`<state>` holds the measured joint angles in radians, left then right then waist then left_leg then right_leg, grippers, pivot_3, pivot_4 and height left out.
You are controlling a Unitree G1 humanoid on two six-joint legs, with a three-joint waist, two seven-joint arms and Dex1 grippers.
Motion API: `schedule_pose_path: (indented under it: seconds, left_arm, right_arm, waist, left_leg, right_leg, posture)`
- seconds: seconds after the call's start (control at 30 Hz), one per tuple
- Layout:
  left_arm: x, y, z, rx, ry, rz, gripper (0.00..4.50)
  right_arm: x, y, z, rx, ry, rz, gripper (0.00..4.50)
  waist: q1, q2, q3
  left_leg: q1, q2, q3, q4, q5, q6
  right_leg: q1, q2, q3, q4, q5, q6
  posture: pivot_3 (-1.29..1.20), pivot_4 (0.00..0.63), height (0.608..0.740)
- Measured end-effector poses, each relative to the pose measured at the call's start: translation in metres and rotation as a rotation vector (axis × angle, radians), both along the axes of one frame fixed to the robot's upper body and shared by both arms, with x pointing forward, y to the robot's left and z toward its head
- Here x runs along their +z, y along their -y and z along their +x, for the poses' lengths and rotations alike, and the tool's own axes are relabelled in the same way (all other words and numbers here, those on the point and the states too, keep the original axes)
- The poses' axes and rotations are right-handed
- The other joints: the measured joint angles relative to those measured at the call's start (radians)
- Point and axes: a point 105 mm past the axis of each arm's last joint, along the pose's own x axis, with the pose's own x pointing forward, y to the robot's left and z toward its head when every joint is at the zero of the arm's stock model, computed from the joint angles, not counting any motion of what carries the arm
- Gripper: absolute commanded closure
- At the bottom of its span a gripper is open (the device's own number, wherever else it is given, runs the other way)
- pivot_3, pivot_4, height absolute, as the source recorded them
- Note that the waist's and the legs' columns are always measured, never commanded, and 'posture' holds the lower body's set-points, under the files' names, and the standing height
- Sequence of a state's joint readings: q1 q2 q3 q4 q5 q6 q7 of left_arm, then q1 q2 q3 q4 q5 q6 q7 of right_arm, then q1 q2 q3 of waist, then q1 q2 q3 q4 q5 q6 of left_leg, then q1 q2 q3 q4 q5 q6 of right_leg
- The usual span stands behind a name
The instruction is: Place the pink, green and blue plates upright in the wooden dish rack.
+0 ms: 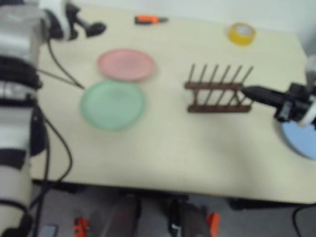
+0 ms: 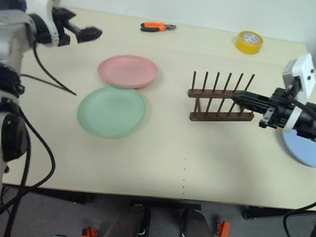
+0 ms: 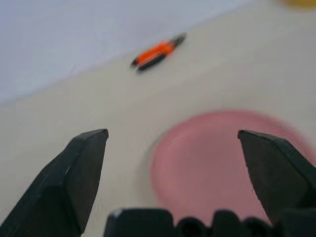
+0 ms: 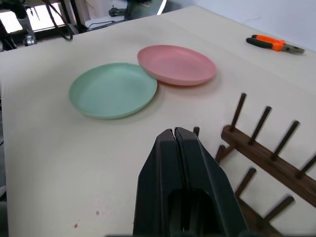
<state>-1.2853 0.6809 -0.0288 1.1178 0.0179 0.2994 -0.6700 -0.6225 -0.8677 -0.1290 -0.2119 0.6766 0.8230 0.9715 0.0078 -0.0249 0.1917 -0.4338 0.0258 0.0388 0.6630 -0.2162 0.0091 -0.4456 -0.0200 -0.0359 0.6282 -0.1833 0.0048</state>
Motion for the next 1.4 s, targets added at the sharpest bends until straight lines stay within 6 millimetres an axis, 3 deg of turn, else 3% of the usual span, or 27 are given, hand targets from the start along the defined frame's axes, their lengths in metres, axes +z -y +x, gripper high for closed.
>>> schedule_pose_path:
  seconds: [0.1, 0.4, 0.83, 0.87, 1.4]
  left_arm:
    - [-0.019, 0.001, 0.005, 0.037, -0.039, 0.019, 0.05]
    - [-0.042, 0.006, 0.011, 0.123, -0.064, -0.011, 0.05]
    - [-0.073, 0.017, 0.013, 0.208, -0.111, -0.209, 0.0]
    - [-0.074, 0.018, 0.013, 0.212, -0.114, -0.211, 0.0]
    - [-0.095, 0.018, 0.011, 0.33, -0.157, -0.348, 0.0]
  right_arm:
    - [-0.003, -0.007, 0.002, 0.01, -0.005, 0.004, 4.5]
    - [-0.005, -0.039, 0.003, 0.05, 0.012, 0.041, 4.5]
    - [-0.006, -0.044, -0.003, 0.054, -0.013, 0.018, 0.16]
    - [-0.006, -0.043, -0.003, 0.051, -0.012, 0.016, 0.03]
    - [-0.014, -0.038, -0.007, 0.026, -0.019, -0.017, 0.03]
  waist:
    - [0.002, -0.006, 0.004]
    - [-0.001, -0.008, 0.004]
    - [-0.004, -0.008, 0.004]
    - [-0.004, -0.008, 0.004]
    - [-0.007, -0.008, 0.004]
  left_leg:
    - [-0.003, 0.0, 0.003, 0.0, -0.002, -0.003]
    - [-0.002, 0.002, 0.003, 0.002, -0.002, -0.004]
    - [0.001, 0.001, 0.003, 0.004, -0.002, -0.004]
    - [0.001, 0.001, 0.003, 0.004, -0.002, -0.004]
    - [0.002, 0.002, 0.002, 0.014, -0.002, -0.004]
  right_leg:
    - [-0.003, -0.001, 0.001, 0.0, -0.001, 0.001]
    - [-0.003, 0.0, 0.001, 0.003, -0.001, 0.002]
    - [-0.002, -0.001, 0.001, 0.007, -0.001, 0.001]
    - [-0.002, -0.001, 0.001, 0.008, -0.001, 0.001]
    - [-0.001, -0.001, 0.001, 0.017, -0.002, 0.001]
  posture:
    - [0.0, 0.15, 0.74]
    - [0.0, 0.15, 0.74]
    - [0.0, 0.15, 0.74]
    - [0.0, 0.15, 0.74]
    - [0.0, 0.15, 0.74]
